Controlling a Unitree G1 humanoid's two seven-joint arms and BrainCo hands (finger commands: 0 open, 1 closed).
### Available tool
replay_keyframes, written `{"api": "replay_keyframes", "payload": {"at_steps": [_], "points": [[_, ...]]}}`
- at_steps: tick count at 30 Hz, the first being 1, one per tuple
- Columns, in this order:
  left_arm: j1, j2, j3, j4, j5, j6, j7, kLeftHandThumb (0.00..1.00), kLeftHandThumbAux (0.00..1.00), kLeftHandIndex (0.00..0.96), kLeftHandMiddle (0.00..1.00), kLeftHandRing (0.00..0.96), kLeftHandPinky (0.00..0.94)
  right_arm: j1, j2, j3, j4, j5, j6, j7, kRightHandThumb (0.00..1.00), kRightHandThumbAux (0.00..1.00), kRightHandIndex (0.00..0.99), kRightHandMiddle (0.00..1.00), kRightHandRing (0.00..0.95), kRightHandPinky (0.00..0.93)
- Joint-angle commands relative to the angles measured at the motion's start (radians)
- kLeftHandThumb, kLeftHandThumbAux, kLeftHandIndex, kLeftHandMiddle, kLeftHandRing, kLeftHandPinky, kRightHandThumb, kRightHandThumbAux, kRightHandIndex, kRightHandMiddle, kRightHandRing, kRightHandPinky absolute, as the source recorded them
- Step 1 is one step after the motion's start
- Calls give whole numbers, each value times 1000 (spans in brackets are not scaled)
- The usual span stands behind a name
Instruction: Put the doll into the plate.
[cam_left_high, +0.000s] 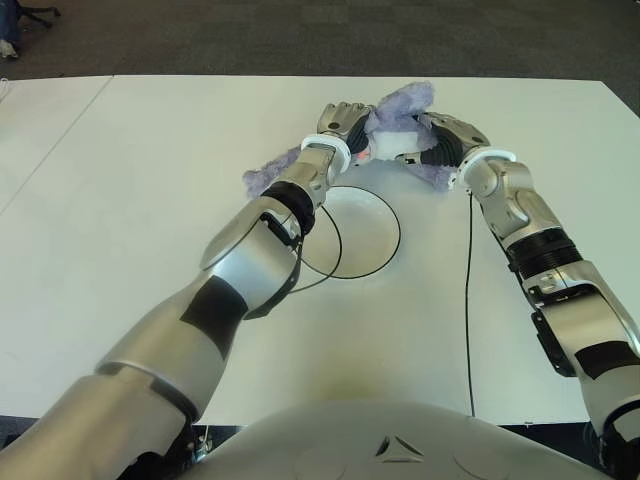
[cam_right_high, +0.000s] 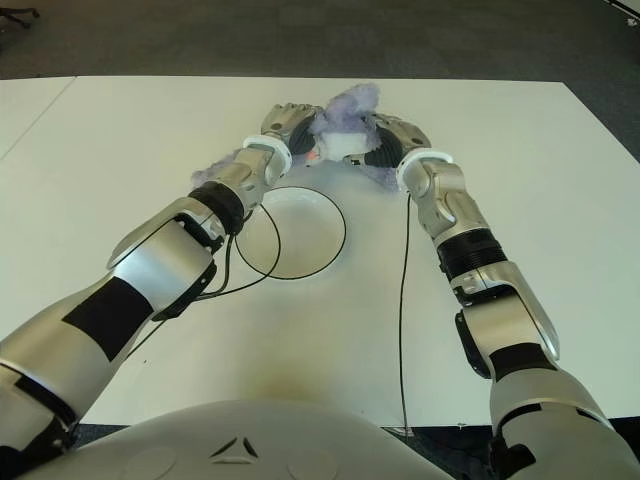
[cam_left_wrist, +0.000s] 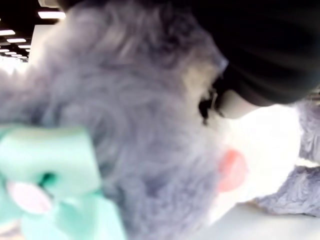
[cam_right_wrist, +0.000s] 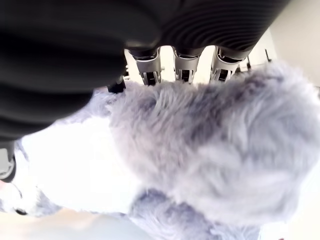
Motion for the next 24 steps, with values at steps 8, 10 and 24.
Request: {"api": "replay_keyframes", "payload": {"at_steps": [8, 10, 24], "points": [[-1, 16, 18, -17, -16, -48, 14, 853, 666, 400, 543, 812, 824, -72, 96, -38, 362, 76, -221, -252, 704, 698, 430, 716, 714, 721], [-2, 23, 18, -18, -13, -52, 18, 853, 666, 400, 544, 814, 826, -100, 109, -42, 429, 79, -241, -292, 711, 701, 437, 751, 746, 738], [-52, 60, 39, -44, -19, -51, 7, 853, 666, 401, 544, 820, 822, -206, 153, -63, 638, 112, -255, -449, 726, 707, 440, 834, 834, 858]]}}
